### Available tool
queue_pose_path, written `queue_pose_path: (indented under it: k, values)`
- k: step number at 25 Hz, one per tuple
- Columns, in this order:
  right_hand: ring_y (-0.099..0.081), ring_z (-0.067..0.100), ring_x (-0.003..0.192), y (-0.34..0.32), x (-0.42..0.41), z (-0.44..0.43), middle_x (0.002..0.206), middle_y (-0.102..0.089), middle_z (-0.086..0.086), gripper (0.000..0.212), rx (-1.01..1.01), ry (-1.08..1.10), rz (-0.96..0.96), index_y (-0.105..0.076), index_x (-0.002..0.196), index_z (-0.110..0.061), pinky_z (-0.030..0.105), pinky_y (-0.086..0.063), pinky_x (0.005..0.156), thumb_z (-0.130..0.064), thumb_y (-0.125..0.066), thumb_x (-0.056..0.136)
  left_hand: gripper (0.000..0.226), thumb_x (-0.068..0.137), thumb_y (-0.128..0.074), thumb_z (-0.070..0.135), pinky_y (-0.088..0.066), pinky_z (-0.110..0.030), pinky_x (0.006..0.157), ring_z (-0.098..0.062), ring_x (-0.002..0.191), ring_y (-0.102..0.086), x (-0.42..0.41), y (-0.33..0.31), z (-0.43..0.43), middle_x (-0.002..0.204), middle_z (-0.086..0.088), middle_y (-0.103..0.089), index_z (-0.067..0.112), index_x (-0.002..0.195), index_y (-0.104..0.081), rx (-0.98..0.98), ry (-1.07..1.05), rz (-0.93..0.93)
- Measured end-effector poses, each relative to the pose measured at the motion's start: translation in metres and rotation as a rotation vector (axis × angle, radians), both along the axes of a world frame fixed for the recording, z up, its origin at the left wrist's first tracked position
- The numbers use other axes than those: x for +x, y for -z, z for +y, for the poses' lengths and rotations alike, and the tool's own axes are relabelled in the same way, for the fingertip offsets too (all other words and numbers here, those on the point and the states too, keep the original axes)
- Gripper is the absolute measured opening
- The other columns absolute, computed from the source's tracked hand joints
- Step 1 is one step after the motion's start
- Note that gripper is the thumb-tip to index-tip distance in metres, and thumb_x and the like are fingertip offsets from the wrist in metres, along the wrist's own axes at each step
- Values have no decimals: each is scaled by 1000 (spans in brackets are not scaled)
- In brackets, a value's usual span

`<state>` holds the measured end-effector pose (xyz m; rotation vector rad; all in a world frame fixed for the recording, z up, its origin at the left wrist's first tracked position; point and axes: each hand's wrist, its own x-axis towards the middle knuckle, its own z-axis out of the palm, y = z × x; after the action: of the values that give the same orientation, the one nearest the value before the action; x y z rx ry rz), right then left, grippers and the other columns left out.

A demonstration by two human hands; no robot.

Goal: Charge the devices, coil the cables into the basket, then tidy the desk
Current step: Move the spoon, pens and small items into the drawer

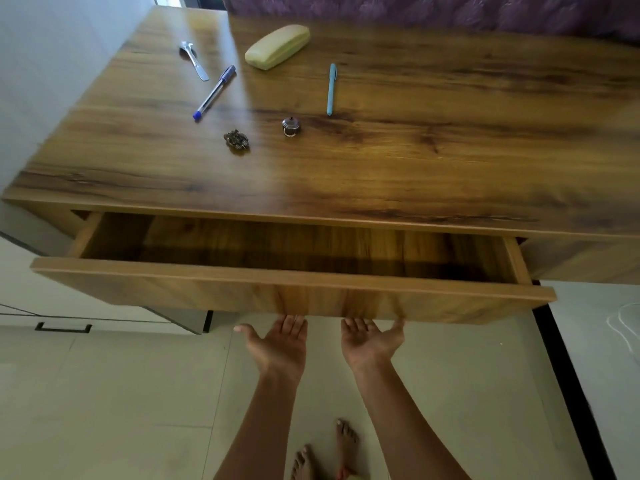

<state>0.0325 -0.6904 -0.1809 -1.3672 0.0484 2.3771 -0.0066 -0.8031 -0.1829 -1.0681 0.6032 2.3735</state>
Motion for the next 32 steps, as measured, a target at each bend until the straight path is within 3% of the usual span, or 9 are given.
queue_pose_path:
  k: [5,7,10,14,19,23,26,29,32]
  values:
    - [-48,27,123,0,58,-31,128,-51,17,80,-16,32,-69,-43,129,2,36,-34,110,-66,-39,87,101,83,-31,73,-16,-43,118,-35,141,-21,55,-15,-37,153,-22,-19,-2,146,-11,-47,64,-32]
    - [-57,22,92,-1,81,-45,104,-56,13,73,-16,20,-104,-49,116,0,29,-43,95,-66,-38,87,103,81,-35,74,-17,-43,118,-35,140,-24,78,-23,-50,151,-23,-22,-4,145,-12,-84,86,-44]
    - [-36,17,58,-9,113,-62,72,-42,6,59,-36,-1,-129,-50,85,-9,24,-36,63,-66,-36,87,106,80,-36,74,-18,-43,117,-35,138,-27,109,-31,-68,150,-23,-25,-5,145,-11,-102,88,-56]
    - [-28,17,53,-14,145,-76,65,-33,4,51,-71,-40,-143,-41,72,-14,24,-26,54,-62,-36,88,107,80,-32,76,-15,-43,118,-34,139,-25,139,-40,-85,150,-23,-25,-7,144,-12,-86,99,-50]
    - [-31,19,54,-10,171,-87,69,-39,7,50,-58,-86,-142,-45,76,-12,25,-27,54,-59,-35,88,105,79,-29,78,-19,-40,116,-31,114,-46,165,-44,-96,111,-18,-52,-6,142,-21,-101,120,-29]
    - [-31,18,56,-15,192,-100,71,-41,8,51,-51,-106,-142,-47,82,-10,24,-29,57,-58,-33,90,107,78,-27,79,-17,-41,118,-32,128,-41,185,-41,-109,133,-21,-45,-7,142,-20,-120,143,-21]
    - [-30,17,57,-18,208,-107,72,-39,8,55,-46,-117,-149,-48,89,-7,25,-31,61,-60,-31,90,108,78,-25,80,-22,-38,113,-28,99,-52,200,-39,-115,103,-15,-53,-7,142,-20,-120,157,-12]
    - [-36,18,60,-21,220,-111,77,-44,10,60,-41,-124,-143,-50,96,-5,24,-36,68,-61,-29,91,109,78,-25,80,-19,-39,115,-28,97,-52,212,-35,-120,97,-14,-52,-8,141,-21,-112,162,-6]
    - [-57,25,88,-22,225,-112,105,-57,14,77,-32,-136,-113,-47,124,3,28,-37,103,-64,-27,90,108,79,-25,80,-15,-40,118,-29,106,-51,215,-31,-122,115,-19,-52,-7,143,-18,-124,174,18]
